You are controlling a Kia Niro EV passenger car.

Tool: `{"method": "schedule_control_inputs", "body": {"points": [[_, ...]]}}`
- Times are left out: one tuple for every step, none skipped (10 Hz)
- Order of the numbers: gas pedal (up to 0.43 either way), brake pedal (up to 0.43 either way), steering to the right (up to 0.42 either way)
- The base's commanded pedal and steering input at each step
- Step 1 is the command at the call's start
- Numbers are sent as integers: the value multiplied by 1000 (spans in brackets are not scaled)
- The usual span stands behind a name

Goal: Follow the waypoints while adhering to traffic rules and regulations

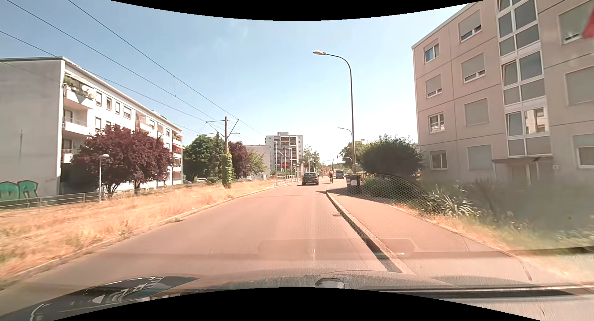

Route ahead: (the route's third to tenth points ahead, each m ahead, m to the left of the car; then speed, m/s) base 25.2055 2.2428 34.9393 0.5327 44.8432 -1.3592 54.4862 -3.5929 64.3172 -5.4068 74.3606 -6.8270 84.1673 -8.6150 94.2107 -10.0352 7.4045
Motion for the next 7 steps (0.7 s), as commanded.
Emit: {"method": "schedule_control_inputs", "body": {"points": [[79, 0, -9], [79, 0, -9], [79, 0, -9], [79, 0, -6], [79, 0, -4], [79, 0, -2], [79, 0, 0]]}}
